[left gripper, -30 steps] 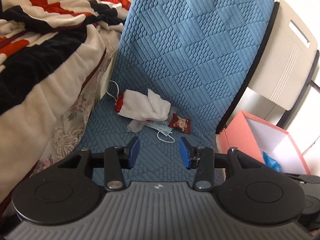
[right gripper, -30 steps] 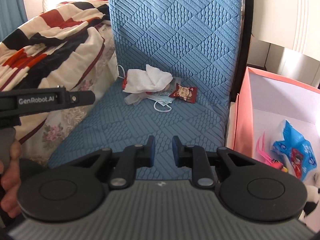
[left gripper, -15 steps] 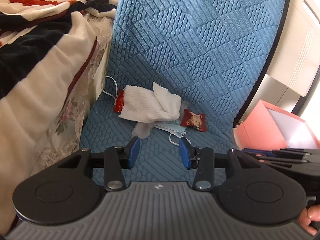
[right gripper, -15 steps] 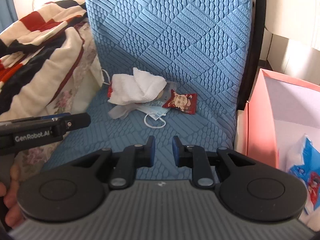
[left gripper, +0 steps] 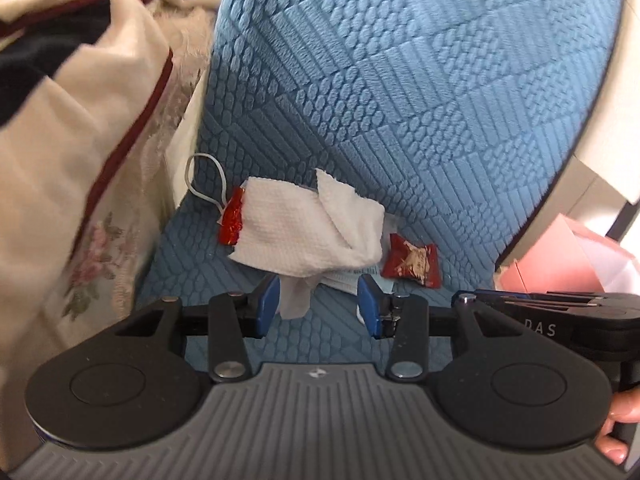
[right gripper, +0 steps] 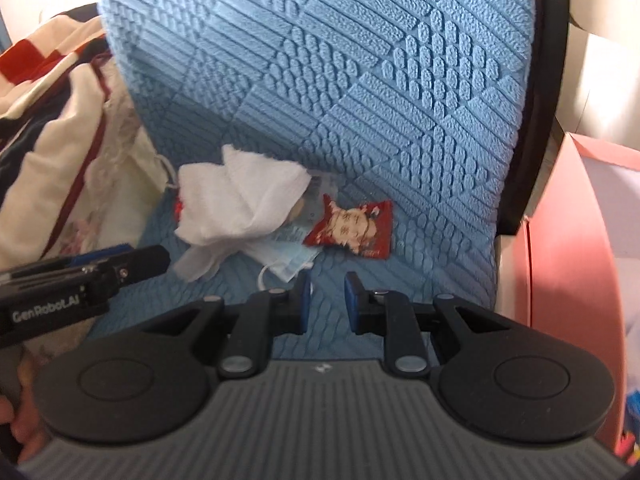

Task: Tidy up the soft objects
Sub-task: 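Grasp the red candy packet with the right tool while the left tool grasps the white tissue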

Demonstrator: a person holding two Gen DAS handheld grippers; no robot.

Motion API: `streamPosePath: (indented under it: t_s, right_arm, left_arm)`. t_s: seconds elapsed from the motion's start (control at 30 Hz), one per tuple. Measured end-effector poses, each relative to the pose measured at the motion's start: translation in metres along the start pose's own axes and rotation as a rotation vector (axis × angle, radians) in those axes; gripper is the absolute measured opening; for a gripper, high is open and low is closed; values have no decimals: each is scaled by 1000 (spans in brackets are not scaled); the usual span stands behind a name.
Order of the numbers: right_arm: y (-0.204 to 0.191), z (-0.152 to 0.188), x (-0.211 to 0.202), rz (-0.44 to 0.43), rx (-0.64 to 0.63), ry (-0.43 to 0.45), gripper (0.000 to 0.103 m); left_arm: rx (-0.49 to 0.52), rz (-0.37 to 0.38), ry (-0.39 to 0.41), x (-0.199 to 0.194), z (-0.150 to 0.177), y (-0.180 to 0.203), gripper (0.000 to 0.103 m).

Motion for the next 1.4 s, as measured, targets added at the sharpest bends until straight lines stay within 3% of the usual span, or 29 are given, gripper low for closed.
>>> streamPosePath:
  t_s: [0.1, 0.17, 0.27, 0.37, 0.43, 0.57, 0.63, 0.73, 0.83, 0.93, 1.4]
  right_arm:
    - [4, -13, 11, 33, 4, 5, 25]
    - [7, -22, 17, 46, 14, 11, 41]
    - [10, -33, 28, 37, 27, 7, 49]
    - [13, -41, 41, 47, 49, -9, 66]
    - [13, -44, 49, 56, 52, -13, 69]
    - [12, -48, 68, 63, 52, -52, 69]
    - [10, -49, 74, 56, 49, -60, 69]
    - [8, -48, 84, 44, 44, -88, 69]
    - [10, -48, 91, 40, 59, -83, 70]
    - [11, -47, 92, 39, 56, -76, 67]
    - [16, -36, 42, 33, 56, -61, 60]
  left_arm:
    - [-23, -6, 8, 11, -8, -4, 49]
    - [-49, 1, 13, 16, -14, -6, 49]
    - [-81, 4, 31, 26, -24, -9, 62]
    - [-74, -5, 32, 35, -30, -9, 62]
    - [-67, -10, 30, 41, -33, -8, 62]
    - [-82, 2, 6, 53, -34, -6, 60]
    - [-61, 2, -18, 60, -33, -2, 44]
    - [-51, -19, -56, 72, -29, 1, 34]
    - [-29, -63, -45, 73, -30, 2, 18]
    - [-44, -60, -47, 72, -31, -1, 9]
    - [-58, -14, 32, 24, -35, 16, 6]
Point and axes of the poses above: each gripper's, at about its wrist camera, not at the fingertips, and x roughly the way its jaws point, y to its right, z to its underside, the point moved 8 cm from there along x, roughly the way its jaws point, and after that the axes turned 12 degrees about -y, right-handed, at the moved point
